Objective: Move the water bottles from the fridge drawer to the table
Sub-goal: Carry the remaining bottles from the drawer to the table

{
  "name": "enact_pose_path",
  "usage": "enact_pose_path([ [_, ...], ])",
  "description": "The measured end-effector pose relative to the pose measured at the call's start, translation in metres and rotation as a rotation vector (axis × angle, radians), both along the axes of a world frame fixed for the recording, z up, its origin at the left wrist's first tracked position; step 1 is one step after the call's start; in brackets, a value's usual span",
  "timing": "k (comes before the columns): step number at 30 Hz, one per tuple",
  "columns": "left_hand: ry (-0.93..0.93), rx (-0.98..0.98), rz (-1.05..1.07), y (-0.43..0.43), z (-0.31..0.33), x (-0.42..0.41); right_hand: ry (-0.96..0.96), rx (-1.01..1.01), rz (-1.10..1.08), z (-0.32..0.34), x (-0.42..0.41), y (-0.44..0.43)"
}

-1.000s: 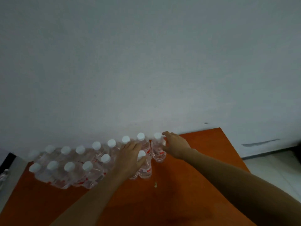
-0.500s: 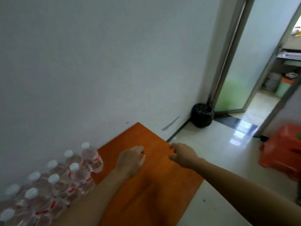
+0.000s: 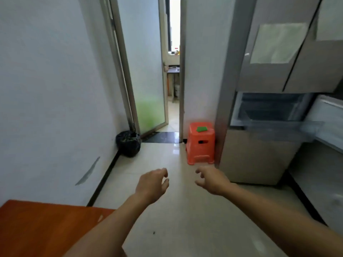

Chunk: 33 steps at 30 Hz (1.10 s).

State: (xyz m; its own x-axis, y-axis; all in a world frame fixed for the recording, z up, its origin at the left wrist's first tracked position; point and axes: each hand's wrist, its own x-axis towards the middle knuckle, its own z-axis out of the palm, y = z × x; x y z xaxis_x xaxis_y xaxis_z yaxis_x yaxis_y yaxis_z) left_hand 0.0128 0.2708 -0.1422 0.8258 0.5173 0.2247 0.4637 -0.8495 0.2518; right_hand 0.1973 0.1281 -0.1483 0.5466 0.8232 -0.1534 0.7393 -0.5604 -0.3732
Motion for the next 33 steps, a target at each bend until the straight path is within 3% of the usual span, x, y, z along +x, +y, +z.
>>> enact_pose_path([
  [12,-0.03,-0.062,-0.351,-0.097,-0.002,0.27,-0.07,0.002,-0.368,-0.003,0.219,-0.171],
  [20,-0.001,-0.033,-0.488,-0.095,-0.02,0.437,-0.033,0.037,-0.519,-0.024,0.361,-0.187],
  [33,0.116,-0.317,-0.431,-0.082,-0.045,0.653,0.144,0.156,-0.757,-0.037,0.564,-0.2],
])
